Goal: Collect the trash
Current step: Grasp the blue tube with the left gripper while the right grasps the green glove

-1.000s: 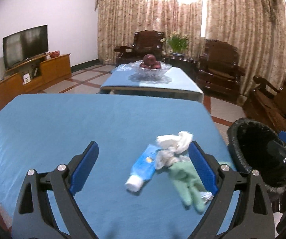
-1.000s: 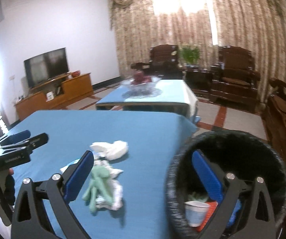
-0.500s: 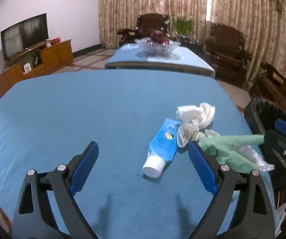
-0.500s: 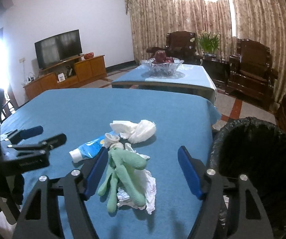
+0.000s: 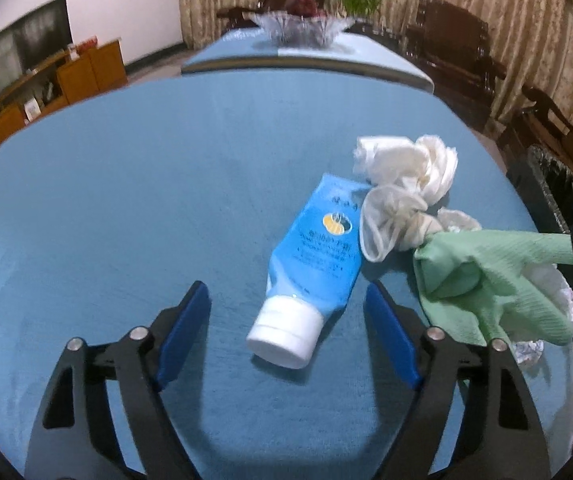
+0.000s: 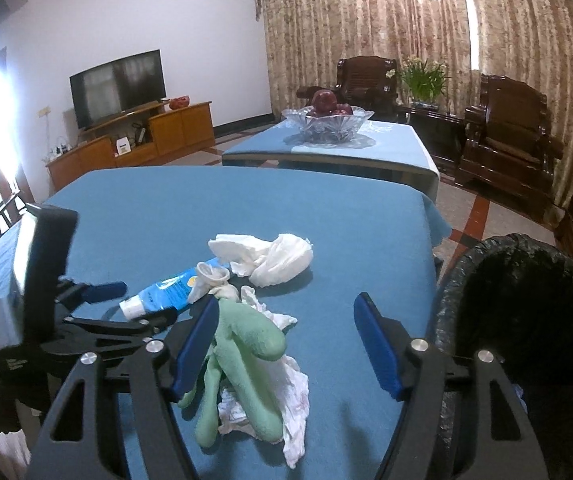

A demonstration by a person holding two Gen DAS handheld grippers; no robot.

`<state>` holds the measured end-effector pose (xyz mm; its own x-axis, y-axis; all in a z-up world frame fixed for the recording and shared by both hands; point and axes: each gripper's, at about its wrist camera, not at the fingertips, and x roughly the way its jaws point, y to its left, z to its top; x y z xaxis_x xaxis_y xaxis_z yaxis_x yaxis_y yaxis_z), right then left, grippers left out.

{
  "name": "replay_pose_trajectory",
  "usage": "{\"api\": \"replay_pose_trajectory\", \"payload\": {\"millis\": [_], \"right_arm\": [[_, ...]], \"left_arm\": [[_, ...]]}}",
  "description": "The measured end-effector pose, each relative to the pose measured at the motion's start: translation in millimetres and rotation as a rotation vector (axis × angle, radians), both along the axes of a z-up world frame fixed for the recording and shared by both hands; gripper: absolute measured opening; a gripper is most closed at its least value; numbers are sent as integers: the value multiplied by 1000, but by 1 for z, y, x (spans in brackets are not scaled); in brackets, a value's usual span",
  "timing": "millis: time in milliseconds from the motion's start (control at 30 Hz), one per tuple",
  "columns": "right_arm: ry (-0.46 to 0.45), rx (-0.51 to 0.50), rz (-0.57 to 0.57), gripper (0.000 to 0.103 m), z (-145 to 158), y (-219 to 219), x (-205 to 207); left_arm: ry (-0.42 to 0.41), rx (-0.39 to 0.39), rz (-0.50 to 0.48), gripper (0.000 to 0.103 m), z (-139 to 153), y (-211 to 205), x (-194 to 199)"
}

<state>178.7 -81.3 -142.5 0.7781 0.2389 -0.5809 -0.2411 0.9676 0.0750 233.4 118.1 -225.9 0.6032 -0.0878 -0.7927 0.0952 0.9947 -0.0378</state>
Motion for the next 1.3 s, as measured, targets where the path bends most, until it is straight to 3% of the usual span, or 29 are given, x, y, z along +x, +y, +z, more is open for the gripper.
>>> {"api": "replay_pose_trajectory", "payload": {"millis": [67, 133, 233, 733, 933, 1100, 1300], "right_arm": [[1, 2, 7, 69, -1, 2, 2], [3, 1, 17, 69, -2, 6, 4], [7, 1, 32, 69, -4, 12, 3], [47, -36, 107, 67, -14, 51, 14], [102, -81, 139, 50, -28, 61, 20], [122, -99, 142, 24, -35, 61, 20], [96, -12, 132, 19, -23, 48, 16]], "left_arm": [[-8, -2, 1, 67, 0, 1, 0], [-14, -3, 2, 49, 0, 2, 0], [-15, -30, 10, 36, 4, 8, 0], [-86, -21, 118, 33, 35, 44, -33], [-64, -19, 128, 33, 30, 51, -32], [-13, -38, 133, 34, 19, 56, -25], [-26, -46, 134, 33, 21, 55, -27]]}}
